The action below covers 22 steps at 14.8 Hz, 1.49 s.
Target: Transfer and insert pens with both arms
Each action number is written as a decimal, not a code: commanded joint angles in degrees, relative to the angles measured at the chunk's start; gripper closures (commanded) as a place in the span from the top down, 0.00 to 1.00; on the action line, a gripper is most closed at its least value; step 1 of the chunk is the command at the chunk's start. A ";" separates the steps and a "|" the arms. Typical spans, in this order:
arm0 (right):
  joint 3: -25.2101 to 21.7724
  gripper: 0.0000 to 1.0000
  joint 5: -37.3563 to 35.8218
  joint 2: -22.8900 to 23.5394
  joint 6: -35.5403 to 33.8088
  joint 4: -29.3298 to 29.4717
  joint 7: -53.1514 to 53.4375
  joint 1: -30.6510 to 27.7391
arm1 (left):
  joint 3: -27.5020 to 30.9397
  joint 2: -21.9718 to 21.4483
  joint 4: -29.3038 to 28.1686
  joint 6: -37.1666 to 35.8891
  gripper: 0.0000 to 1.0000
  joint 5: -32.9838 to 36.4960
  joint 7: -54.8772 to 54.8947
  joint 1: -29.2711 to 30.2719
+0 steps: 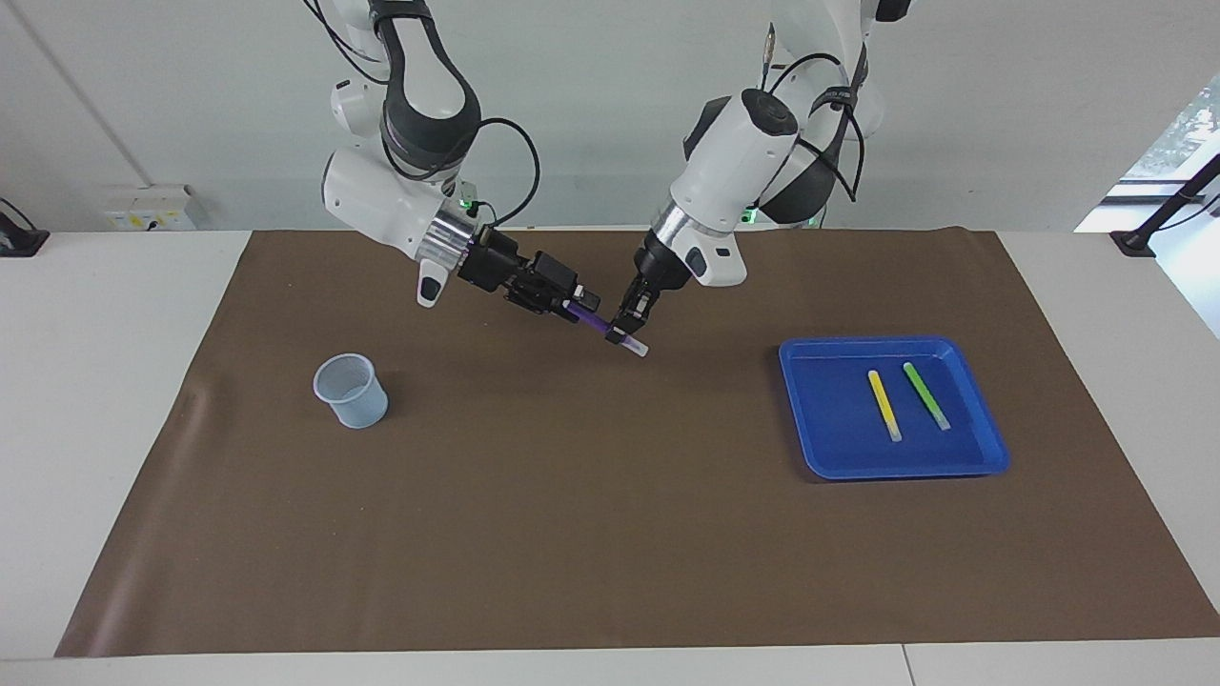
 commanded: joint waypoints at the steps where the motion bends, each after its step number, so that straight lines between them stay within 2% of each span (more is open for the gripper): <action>1: 0.02 0.54 1.57 -0.37 -0.02 -0.63 -1.59 0.09 | 0.64 0.74 1.00 0.31 0.00 -0.35 -0.40 -0.59; 2: 0.02 0.43 1.57 -0.37 0.06 -0.63 -1.60 0.09 | 0.64 0.74 1.00 0.31 0.00 -0.35 -0.40 -0.59; 4: 0.02 0.00 1.57 -0.46 -0.28 -0.63 -1.77 0.09 | 0.64 0.83 0.92 0.22 0.00 -0.35 -0.31 -0.59; 9: -0.06 0.00 1.57 -0.46 -0.99 -0.63 -1.60 -0.35 | 0.64 0.65 0.83 -0.04 0.00 0.17 0.65 -0.33; 10: -0.06 0.00 1.57 -0.46 -0.99 -0.55 -1.60 -0.35 | 0.64 0.57 0.83 -0.04 0.21 1.39 1.96 -0.16; 11: 0.02 0.00 1.57 -0.46 -0.99 -0.54 -1.60 -0.35 | 0.90 0.30 0.74 -0.04 0.71 3.67 3.97 -0.07; 12: -0.06 0.00 1.48 -0.37 -1.08 -0.54 -1.77 -0.43 | 1.08 0.13 0.74 -0.04 1.00 6.82 5.30 0.02; 14: -0.24 0.00 -0.10 -0.28 -3.09 -0.20 -2.12 -1.13 | 1.16 -0.14 0.83 -0.22 1.00 10.27 7.94 1.42; 15: -0.33 0.00 -3.84 -0.02 -5.10 0.33 -2.91 -2.97 | 1.16 -0.23 0.74 -0.74 1.00 10.37 10.56 2.38; 17: -0.33 0.00 -17.70 1.20 -14.21 4.35 -3.35 -9.72 | 1.16 -0.49 0.13 -2.14 1.00 10.37 18.64 4.93; 20: -0.33 0.00 -32.40 3.58 -26.88 12.26 -9.30 -18.60 | 1.16 -1.89 -2.76 -3.91 1.00 10.37 33.82 9.41; 22: -0.33 0.00 -41.89 6.03 -33.13 19.45 -13.97 -22.48 | 1.25 -3.12 -5.75 -4.00 1.00 10.46 44.20 12.66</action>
